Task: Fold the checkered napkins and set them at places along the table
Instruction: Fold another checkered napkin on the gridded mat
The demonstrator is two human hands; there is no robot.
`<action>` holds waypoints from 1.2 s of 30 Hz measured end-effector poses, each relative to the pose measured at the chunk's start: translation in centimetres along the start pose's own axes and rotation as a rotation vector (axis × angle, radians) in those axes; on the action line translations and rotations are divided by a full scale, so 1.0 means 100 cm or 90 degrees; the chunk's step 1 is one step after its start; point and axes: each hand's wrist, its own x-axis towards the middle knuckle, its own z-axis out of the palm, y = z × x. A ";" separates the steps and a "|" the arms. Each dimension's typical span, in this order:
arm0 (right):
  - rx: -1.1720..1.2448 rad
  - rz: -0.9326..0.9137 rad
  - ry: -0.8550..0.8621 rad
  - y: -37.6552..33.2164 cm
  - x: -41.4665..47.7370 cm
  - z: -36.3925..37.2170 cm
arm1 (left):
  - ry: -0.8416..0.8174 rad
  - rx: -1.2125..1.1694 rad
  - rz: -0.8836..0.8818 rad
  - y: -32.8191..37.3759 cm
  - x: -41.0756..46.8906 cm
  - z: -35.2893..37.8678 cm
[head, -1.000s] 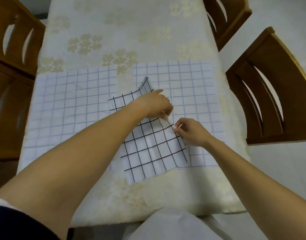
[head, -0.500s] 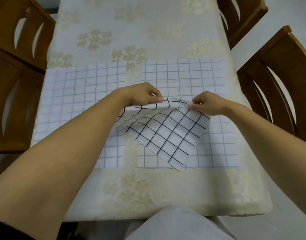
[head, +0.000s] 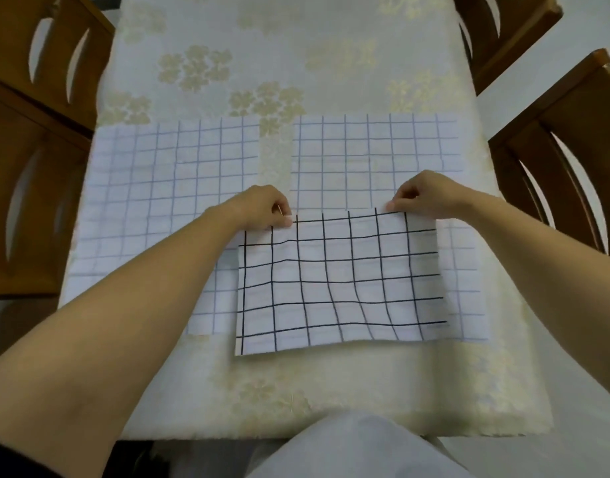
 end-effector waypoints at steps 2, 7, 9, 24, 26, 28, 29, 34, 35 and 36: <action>-0.003 0.017 0.048 0.007 0.003 0.007 | 0.039 -0.018 -0.015 -0.007 0.001 0.010; 0.012 0.049 0.111 0.019 -0.001 0.014 | 0.117 0.016 -0.037 -0.017 -0.001 0.021; 0.004 0.050 0.131 0.021 -0.002 0.014 | 0.124 0.027 -0.041 -0.021 -0.001 0.020; -0.156 -0.132 0.247 -0.042 -0.014 0.167 | 0.311 0.122 -0.004 0.046 -0.010 0.159; -0.186 -0.105 0.257 -0.027 -0.013 0.163 | 0.315 0.148 -0.016 0.038 -0.010 0.165; -0.196 -0.062 0.255 -0.008 -0.015 0.153 | 0.317 0.141 -0.023 0.034 -0.011 0.165; -0.195 -0.037 0.252 0.002 -0.017 0.146 | 0.314 0.143 -0.023 0.033 -0.011 0.165; -0.197 0.016 0.275 0.032 -0.021 0.111 | 0.305 0.121 -0.027 0.033 -0.019 0.159; -0.196 0.005 0.304 0.033 -0.018 0.105 | 0.312 0.122 -0.026 0.034 -0.022 0.159; -0.196 -0.012 0.339 0.033 -0.014 0.100 | 0.309 0.129 -0.018 0.034 -0.024 0.160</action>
